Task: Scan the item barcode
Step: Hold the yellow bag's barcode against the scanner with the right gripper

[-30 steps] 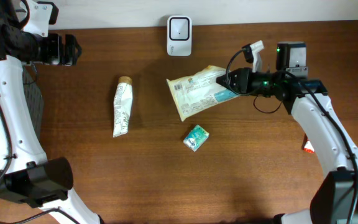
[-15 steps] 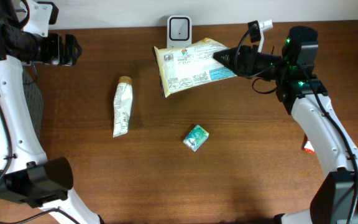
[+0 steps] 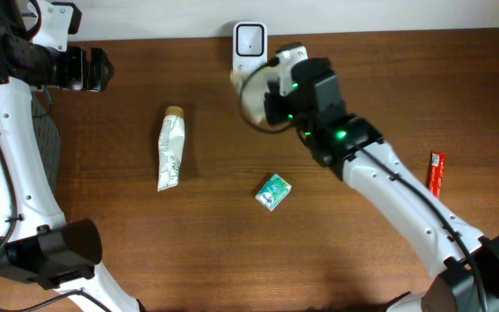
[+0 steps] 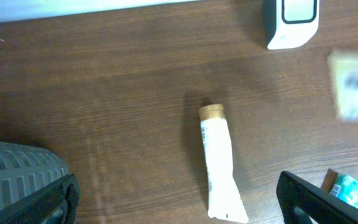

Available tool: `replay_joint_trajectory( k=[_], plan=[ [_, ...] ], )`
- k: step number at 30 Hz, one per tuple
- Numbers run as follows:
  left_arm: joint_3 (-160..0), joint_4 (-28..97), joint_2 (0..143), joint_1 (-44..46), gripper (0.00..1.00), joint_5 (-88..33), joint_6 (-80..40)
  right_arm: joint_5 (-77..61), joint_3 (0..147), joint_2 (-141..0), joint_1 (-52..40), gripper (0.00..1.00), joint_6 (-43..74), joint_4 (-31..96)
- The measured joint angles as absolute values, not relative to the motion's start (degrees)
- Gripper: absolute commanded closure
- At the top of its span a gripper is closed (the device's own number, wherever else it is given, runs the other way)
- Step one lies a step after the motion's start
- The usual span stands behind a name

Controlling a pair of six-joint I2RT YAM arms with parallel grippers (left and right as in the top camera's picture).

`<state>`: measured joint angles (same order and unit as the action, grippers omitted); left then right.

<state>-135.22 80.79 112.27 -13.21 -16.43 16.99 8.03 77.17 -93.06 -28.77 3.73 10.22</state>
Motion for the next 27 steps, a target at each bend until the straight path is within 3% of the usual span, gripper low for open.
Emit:
replay_joint_trajectory(
  k=[3,9,13,22,27],
  plan=[
    [-135.2,80.8,112.3,-13.2,0.01,-16.4,17.0,23.5,78.7,-97.1,-33.1,0.96,-17.4,-5.0],
    [-135.2,80.8,112.3,-13.2,0.01,-16.4,17.0,31.3,78.4,-115.8,-33.1,0.96,-55.8,-38.0],
    [-135.2,80.8,112.3,-13.2,0.01,-16.4,17.0,32.6,78.3,-119.0,-33.1,0.96,-67.4,-47.2],
    [-135.2,80.8,112.3,-13.2,0.01,-16.4,17.0,22.5,78.6,-120.6,-27.1,0.96,-84.6,-54.6],
    [-135.2,80.7,112.3,-13.2,0.01,-16.4,17.0,19.5,87.5,-128.4,-25.2,0.96,-89.0,-54.2]
  ],
)
